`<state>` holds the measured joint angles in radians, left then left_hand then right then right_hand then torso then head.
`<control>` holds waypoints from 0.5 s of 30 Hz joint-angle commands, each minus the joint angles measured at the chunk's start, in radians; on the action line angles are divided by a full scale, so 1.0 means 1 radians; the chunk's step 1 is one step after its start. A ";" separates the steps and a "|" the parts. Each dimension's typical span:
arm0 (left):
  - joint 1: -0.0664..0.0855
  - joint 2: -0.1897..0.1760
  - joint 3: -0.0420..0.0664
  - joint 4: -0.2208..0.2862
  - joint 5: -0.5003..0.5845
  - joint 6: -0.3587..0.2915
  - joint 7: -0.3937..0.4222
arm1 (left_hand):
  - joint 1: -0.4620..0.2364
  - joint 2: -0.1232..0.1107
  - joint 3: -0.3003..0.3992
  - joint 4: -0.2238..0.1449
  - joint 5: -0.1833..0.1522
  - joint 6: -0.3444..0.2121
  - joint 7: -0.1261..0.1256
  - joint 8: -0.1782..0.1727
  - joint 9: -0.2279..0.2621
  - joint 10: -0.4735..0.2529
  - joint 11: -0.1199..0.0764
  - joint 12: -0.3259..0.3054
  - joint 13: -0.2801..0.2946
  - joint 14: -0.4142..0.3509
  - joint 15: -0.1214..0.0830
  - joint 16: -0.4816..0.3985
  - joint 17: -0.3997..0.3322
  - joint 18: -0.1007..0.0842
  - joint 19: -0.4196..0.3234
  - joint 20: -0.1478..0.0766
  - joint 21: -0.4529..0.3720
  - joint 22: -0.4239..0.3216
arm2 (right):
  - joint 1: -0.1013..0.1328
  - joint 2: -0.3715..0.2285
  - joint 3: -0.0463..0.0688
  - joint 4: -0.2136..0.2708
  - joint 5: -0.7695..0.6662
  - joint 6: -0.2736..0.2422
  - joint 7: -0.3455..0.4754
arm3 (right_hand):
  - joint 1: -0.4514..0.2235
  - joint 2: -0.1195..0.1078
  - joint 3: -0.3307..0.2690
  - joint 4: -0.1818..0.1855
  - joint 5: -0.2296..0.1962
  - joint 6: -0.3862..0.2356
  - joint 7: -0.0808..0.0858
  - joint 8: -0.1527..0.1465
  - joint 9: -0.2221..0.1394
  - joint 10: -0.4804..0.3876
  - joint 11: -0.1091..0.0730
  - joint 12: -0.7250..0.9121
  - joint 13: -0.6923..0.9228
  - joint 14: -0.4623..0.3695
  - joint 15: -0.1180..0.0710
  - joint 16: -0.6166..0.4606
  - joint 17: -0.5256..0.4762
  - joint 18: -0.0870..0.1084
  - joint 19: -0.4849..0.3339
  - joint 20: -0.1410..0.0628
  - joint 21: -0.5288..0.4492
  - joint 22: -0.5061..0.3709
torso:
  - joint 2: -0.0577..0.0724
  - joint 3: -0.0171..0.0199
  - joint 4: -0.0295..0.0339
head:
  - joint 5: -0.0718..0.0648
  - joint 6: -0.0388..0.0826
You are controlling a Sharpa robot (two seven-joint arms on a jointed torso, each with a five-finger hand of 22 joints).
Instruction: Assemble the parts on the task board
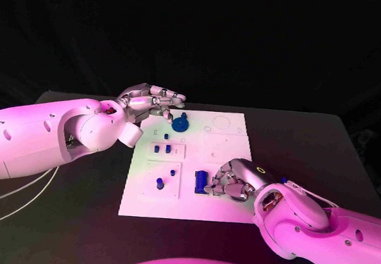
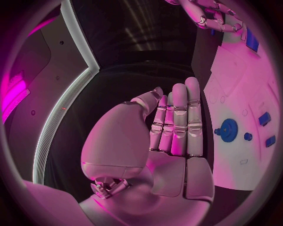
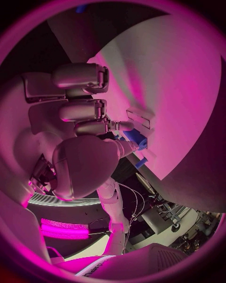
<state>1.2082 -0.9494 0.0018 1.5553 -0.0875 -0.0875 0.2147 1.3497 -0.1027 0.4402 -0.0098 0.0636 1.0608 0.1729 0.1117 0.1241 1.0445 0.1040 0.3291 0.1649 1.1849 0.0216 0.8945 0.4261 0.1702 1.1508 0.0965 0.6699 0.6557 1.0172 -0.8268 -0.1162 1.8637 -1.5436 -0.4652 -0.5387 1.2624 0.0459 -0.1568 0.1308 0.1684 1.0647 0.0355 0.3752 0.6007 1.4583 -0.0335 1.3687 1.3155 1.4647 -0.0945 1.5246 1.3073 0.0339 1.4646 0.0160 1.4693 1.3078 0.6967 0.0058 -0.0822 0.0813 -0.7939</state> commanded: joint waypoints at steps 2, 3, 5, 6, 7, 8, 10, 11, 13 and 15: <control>0.001 0.000 0.000 0.002 0.001 0.019 0.004 | -0.001 0.006 -0.006 0.002 0.003 -0.006 -0.002 0.004 -0.001 -0.008 -0.002 0.002 -0.002 -0.008 0.000 0.006 -0.001 0.013 -0.001 0.009 -0.003 -0.001 | -0.004 -0.004 0.000 0.013 -0.014 0.010 0.009 | 0.015 0.003 -0.004 -0.004 -0.004 0.001 -0.003 0.007 0.002 0.013 -0.004 -0.002 0.130 0.095 -0.005 0.004 0.212 -0.010 0.076 -0.008 0.003 0.199 | 0.001 -0.0004 0.0008 | 0.001 -0.001; 0.001 0.000 0.000 0.002 0.001 0.019 0.004 | -0.001 0.006 -0.006 0.002 0.003 -0.006 -0.002 0.004 -0.001 -0.008 -0.002 0.002 -0.002 -0.008 0.000 0.006 -0.001 0.013 -0.001 0.009 -0.003 -0.001 | -0.004 -0.005 0.000 0.014 -0.014 0.011 0.009 | 0.014 0.002 -0.004 -0.004 -0.005 0.001 -0.003 0.007 0.002 0.013 -0.004 -0.002 0.130 0.095 -0.005 0.004 0.212 -0.010 0.076 -0.008 0.003 0.199 | 0.001 -0.0003 0.0006 | 0.001 -0.001; 0.001 0.000 0.000 0.002 0.001 0.019 0.004 | -0.001 0.006 -0.006 0.002 0.003 -0.006 -0.002 0.004 -0.001 -0.008 -0.002 0.002 -0.002 -0.008 0.000 0.006 -0.001 0.013 -0.001 0.009 -0.003 -0.001 | -0.005 -0.005 0.000 0.014 -0.014 0.012 0.010 | 0.013 0.002 -0.004 -0.003 -0.005 0.001 -0.003 0.007 0.002 0.013 -0.004 -0.002 0.130 0.095 -0.005 0.004 0.212 -0.010 0.076 -0.008 0.003 0.199 | 0.001 -0.0004 0.0005 | 0.002 -0.001; 0.001 0.000 0.000 0.002 0.001 0.019 0.004 | -0.001 0.006 -0.006 0.002 0.003 -0.006 -0.002 0.004 -0.001 -0.008 -0.002 0.002 -0.002 -0.008 0.000 0.006 -0.001 0.013 -0.001 0.009 -0.003 -0.001 | -0.005 -0.004 0.000 0.013 -0.014 0.013 0.010 | 0.013 0.002 -0.004 -0.003 -0.005 0.001 -0.003 0.007 0.002 0.013 -0.004 -0.002 0.130 0.095 -0.005 0.004 0.212 -0.010 0.076 -0.008 0.003 0.199 | 0.000 -0.0006 0.0008 | 0.002 -0.001; 0.001 0.000 0.000 0.002 0.001 0.020 0.004 | -0.001 0.006 -0.006 0.002 0.003 -0.006 -0.002 0.004 -0.001 -0.008 -0.002 0.002 -0.002 -0.008 0.000 0.006 -0.001 0.013 -0.001 0.009 -0.003 -0.001 | -0.005 -0.004 0.000 0.012 -0.014 0.014 0.010 | 0.012 0.002 -0.005 -0.003 -0.006 0.001 -0.003 0.007 0.001 0.013 -0.003 -0.002 0.131 0.095 -0.005 0.004 0.212 -0.010 0.076 -0.008 0.003 0.199 | 0.000 -0.0006 0.0010 | 0.002 -0.001; 0.001 0.001 0.000 0.001 0.001 0.020 0.004 | -0.001 0.006 -0.006 0.002 0.003 -0.006 -0.002 0.004 -0.001 -0.008 -0.002 0.002 -0.002 -0.008 0.000 0.006 -0.001 0.013 -0.001 0.009 -0.003 -0.001 | -0.006 -0.003 0.000 0.011 -0.014 0.014 0.009 | 0.012 0.002 -0.005 -0.003 -0.006 0.001 -0.003 0.007 0.001 0.014 -0.003 -0.002 0.131 0.095 -0.005 0.004 0.212 -0.010 0.076 -0.008 0.003 0.199 | 0.000 -0.0007 0.0012 | 0.001 -0.001; 0.001 0.002 0.000 0.001 0.001 0.020 0.003 | -0.001 0.007 -0.006 0.003 0.003 -0.007 -0.002 0.004 -0.001 -0.009 -0.002 0.003 -0.002 -0.008 0.000 0.006 -0.001 0.013 -0.001 0.009 -0.004 -0.001 | -0.006 -0.002 0.000 0.008 -0.013 0.014 0.009 | 0.012 0.002 -0.005 -0.003 -0.006 0.001 -0.003 0.007 0.001 0.014 -0.003 -0.002 0.131 0.095 -0.005 0.004 0.212 -0.010 0.076 -0.008 0.003 0.199 | 0.001 -0.0011 0.0013 | 0.001 0.001; 0.001 0.002 0.000 0.000 0.001 0.021 0.003 | -0.001 0.007 -0.007 0.003 0.003 -0.007 -0.002 0.004 -0.001 -0.009 -0.002 0.003 -0.002 -0.008 0.000 0.007 -0.002 0.013 -0.001 0.010 -0.004 -0.002 | -0.006 -0.001 0.000 0.007 -0.013 0.014 0.009 | 0.010 0.002 -0.006 -0.001 -0.007 0.002 -0.002 0.007 0.001 0.014 -0.003 -0.001 0.131 0.095 -0.005 0.004 0.212 -0.010 0.076 -0.008 0.003 0.199 | 0.001 -0.0009 0.0014 | 0.001 0.001; 0.001 0.004 0.000 -0.001 0.001 0.021 0.003 | -0.001 0.007 -0.007 0.003 0.003 -0.007 -0.002 0.004 -0.001 -0.009 -0.002 0.003 -0.002 -0.008 0.000 0.007 -0.002 0.013 -0.001 0.010 -0.004 -0.002 | -0.006 0.002 0.000 0.002 -0.014 0.013 0.006 | 0.009 0.003 -0.006 0.000 -0.007 0.002 -0.002 0.007 0.001 0.014 -0.003 -0.002 0.131 0.095 -0.005 0.004 0.212 -0.010 0.076 -0.008 0.003 0.199 | 0.001 -0.0008 0.0013 | 0.000 0.000; 0.001 0.005 0.000 -0.003 0.001 0.021 0.003 | -0.001 0.007 -0.007 0.003 0.003 -0.007 -0.002 0.004 -0.001 -0.009 -0.002 0.003 -0.002 -0.008 0.000 0.007 -0.002 0.013 -0.001 0.010 -0.004 -0.002 | -0.006 0.004 0.000 -0.005 -0.017 0.006 0.003 | 0.008 0.005 -0.005 0.001 -0.007 0.002 -0.003 0.007 0.001 0.014 -0.003 -0.002 0.131 0.095 -0.004 0.004 0.212 -0.010 0.076 -0.008 0.003 0.199 | 0.001 -0.0014 0.0009 | 0.000 0.000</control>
<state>1.2082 -0.9470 0.0018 1.5524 -0.0875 -0.0868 0.2130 1.3497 -0.1027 0.4375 -0.0071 0.0637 1.0609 0.1728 0.1117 0.1242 1.0409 0.1003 0.3291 0.1640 1.1849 0.0216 0.8945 0.4252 0.1704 1.1508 0.0965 0.6699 0.6550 1.0121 -0.8242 -0.1167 1.8634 -1.5464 -0.4593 -0.5349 1.2624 0.0460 -0.1569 0.1308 0.1646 1.0647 0.0356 0.3790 0.6005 1.4584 -0.0334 1.3689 1.3156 1.4647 -0.0944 1.5246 1.3080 0.0340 1.4645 0.0161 1.4693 1.3076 0.6976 0.0049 -0.0809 0.0820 -0.7937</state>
